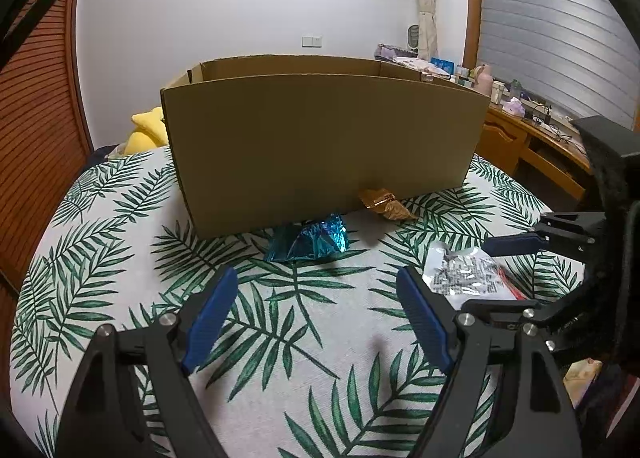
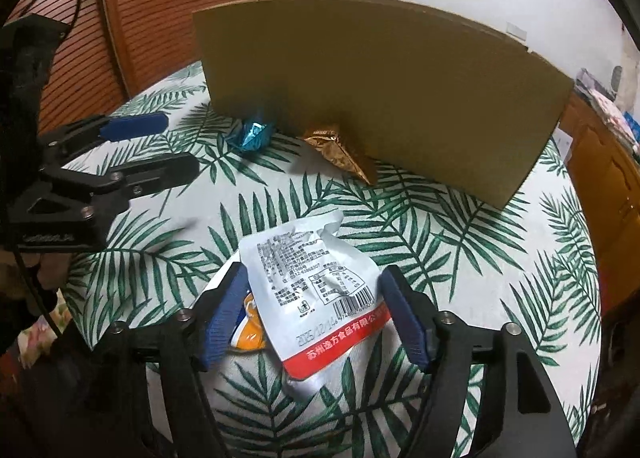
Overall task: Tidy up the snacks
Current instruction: 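Move both tools back down to the packets on the bedspread, then grasp the white-and-red printed packet with the right tool while the left tool approaches the orange-and-silver packet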
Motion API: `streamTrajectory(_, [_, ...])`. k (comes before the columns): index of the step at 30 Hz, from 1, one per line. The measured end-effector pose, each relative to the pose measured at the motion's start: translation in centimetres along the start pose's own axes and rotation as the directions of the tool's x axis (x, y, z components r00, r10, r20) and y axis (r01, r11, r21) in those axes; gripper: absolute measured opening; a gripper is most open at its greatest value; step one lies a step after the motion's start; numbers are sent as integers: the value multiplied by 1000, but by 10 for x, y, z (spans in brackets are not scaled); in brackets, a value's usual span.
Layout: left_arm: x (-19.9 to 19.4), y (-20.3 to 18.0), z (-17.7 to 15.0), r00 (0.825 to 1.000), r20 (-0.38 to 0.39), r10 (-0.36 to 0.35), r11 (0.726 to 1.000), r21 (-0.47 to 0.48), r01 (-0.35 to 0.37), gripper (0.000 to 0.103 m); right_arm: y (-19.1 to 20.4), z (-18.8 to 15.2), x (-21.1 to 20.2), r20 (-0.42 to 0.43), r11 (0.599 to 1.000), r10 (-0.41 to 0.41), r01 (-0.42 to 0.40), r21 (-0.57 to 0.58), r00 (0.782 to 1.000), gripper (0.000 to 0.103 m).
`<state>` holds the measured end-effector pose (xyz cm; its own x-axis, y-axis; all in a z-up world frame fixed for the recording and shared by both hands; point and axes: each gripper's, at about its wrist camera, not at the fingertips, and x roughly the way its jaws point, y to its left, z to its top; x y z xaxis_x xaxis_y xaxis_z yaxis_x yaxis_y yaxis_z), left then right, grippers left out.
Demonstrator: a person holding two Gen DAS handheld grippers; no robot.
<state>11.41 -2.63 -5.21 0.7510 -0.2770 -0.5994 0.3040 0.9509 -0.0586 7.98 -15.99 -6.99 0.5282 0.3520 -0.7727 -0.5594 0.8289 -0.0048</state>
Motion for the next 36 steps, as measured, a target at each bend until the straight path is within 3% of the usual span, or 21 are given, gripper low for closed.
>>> streamTrajectory(6, [0,2,0,1000,1,2,1000,-11,-2,82,-9,8,7,-14,999,30,-30,33,999,77])
streamTrajectory(13, [1,1,-1,1000,-6,2,1000,-4,-2,82,-14,8,5,-4,998,33,-32,45,999,59])
streamTrajectory(18, [1,-5,0,1000,-14,0,1000,29,1,82,-18,2,-3,22,998,20,-21,67,1000,59])
streamTrajectory(24, [4,-21,8,992,-49,-119,992,39,121,82,-26,-8,-29,84,995,-6,-2,100,996,59])
streamTrajectory(32, [11,-62,16,976,-108,-191,970,134,205,82,-41,-26,-63,130,988,-33,12,155,991,60])
streamTrajectory(36, [14,-77,15,958,-157,-240,952,156,264,71,-45,-33,-78,151,984,-44,17,175,987,60])
